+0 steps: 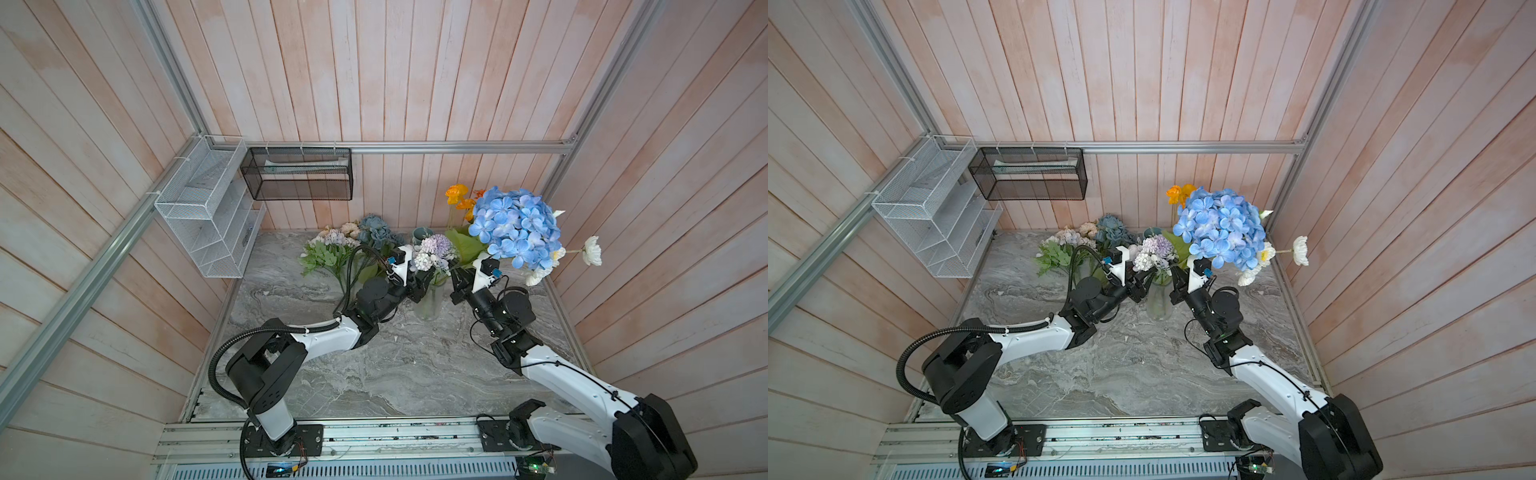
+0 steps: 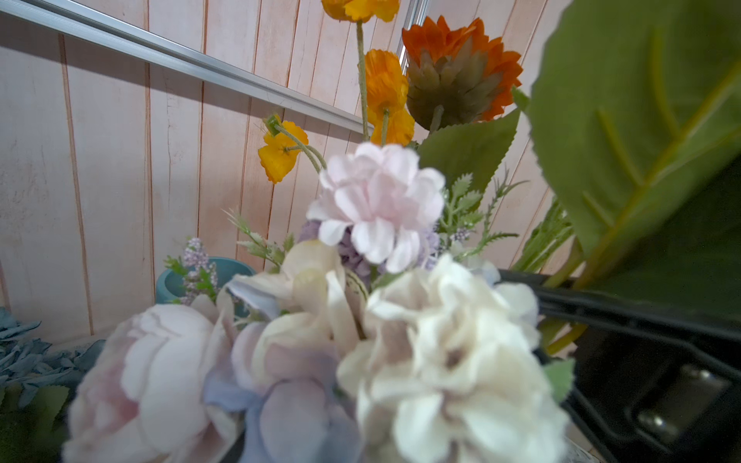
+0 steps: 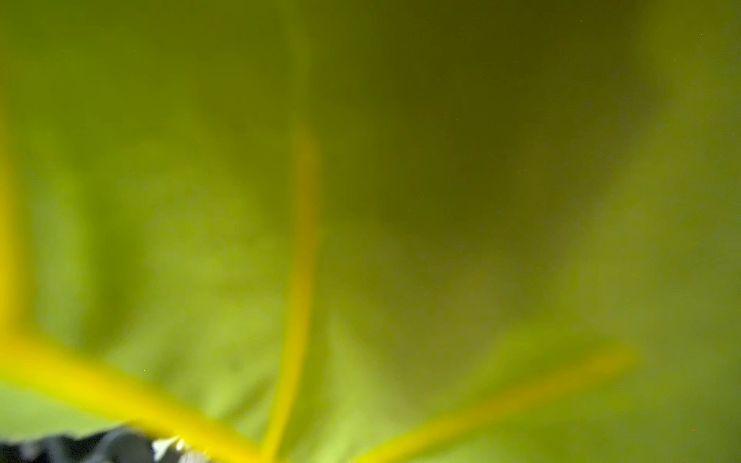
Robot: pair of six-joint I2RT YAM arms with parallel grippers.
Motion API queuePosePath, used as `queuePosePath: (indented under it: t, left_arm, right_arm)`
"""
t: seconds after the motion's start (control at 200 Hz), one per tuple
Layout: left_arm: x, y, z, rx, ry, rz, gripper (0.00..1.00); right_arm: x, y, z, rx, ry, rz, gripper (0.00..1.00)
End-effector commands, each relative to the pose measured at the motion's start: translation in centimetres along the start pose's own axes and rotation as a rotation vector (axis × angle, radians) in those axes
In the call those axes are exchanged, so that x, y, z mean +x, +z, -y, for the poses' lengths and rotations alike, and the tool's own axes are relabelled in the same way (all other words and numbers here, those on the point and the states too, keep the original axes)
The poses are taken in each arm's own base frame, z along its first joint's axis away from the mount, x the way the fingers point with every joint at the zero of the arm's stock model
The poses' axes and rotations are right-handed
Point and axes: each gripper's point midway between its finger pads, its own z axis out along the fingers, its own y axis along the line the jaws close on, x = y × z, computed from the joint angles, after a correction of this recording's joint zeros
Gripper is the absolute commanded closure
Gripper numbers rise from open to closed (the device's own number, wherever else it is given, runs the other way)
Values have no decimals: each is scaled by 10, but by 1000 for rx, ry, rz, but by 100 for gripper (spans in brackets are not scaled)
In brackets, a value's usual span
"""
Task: Arrange the flowers into the vase
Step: 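Lower the hydrangea stem into the clear glass vase with the right gripper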
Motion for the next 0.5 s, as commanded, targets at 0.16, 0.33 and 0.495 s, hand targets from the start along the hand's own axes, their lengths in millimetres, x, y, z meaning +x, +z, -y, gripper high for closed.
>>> queuePosePath:
  t: [0.16, 0.33, 0.495]
  left_arm:
    - [2, -5, -3, -7, -10, 6, 45]
    - [3, -6, -3, -7, -10, 5, 45]
    - [1, -7, -3, -8, -6, 7, 43]
  right_arm:
    - [38, 18, 1, 24, -67, -159, 100]
    - [51, 17, 4, 34, -62, -179, 96]
    - [41, 12, 0, 18, -46, -173, 72]
